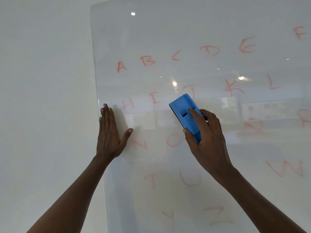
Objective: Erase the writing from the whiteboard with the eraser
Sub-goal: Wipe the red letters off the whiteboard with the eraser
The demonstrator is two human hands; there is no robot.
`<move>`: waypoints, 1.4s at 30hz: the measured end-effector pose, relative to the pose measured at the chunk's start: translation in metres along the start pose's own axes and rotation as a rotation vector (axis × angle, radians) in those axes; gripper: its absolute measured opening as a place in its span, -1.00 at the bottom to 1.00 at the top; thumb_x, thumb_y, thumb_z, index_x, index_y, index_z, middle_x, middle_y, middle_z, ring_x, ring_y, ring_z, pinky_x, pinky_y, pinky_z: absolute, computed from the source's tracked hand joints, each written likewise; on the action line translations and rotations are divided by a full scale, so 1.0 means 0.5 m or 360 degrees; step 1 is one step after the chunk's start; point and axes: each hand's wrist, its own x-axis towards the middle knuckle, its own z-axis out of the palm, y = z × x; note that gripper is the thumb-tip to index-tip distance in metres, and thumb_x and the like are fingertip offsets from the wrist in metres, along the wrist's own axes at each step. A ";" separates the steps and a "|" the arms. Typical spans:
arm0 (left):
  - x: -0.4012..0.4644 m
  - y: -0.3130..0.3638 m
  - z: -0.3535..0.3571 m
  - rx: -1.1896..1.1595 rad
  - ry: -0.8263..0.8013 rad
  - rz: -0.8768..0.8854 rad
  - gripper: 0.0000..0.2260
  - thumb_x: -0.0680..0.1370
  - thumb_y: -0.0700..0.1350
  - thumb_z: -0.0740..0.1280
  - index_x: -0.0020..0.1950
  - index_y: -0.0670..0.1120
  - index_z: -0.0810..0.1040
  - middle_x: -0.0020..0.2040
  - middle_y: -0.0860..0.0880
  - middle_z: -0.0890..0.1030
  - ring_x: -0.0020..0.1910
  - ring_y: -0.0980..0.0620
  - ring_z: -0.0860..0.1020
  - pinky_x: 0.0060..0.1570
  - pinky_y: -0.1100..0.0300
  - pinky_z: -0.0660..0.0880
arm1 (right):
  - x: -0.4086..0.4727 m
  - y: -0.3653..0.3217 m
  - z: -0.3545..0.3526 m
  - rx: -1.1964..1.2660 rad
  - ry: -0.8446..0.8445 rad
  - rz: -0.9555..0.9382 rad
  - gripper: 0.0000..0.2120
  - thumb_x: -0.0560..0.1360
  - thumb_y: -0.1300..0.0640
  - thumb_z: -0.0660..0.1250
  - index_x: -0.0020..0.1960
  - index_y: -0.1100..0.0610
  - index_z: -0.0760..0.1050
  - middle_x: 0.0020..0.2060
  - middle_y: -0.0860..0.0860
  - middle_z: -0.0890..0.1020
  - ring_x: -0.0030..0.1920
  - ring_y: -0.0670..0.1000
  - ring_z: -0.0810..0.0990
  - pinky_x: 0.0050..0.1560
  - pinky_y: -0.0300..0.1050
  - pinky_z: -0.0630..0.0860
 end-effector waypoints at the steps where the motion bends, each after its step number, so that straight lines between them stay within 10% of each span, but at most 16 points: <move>1: 0.010 -0.005 0.002 -0.0026 0.0022 -0.0027 -0.11 0.64 0.36 0.01 0.67 -0.28 -0.18 0.70 -0.19 -0.22 0.69 -0.12 -0.24 0.67 -0.07 -0.14 | 0.005 -0.009 0.010 -0.0002 0.0006 0.0001 -0.46 0.50 0.18 0.43 0.45 0.14 0.37 0.28 0.17 0.44 0.21 0.11 0.45 -0.02 -0.14 0.50; 42: 0.080 -0.037 0.068 0.0017 0.0273 0.0063 -0.11 0.62 0.34 0.10 0.68 -0.27 -0.07 0.71 -0.20 -0.10 0.70 -0.13 -0.12 0.67 -0.06 -0.09 | 0.169 -0.030 0.207 -0.0422 -0.0126 -0.0552 -0.52 0.53 0.13 0.36 0.42 0.19 0.41 0.30 0.25 0.46 0.25 0.24 0.46 0.23 0.13 0.50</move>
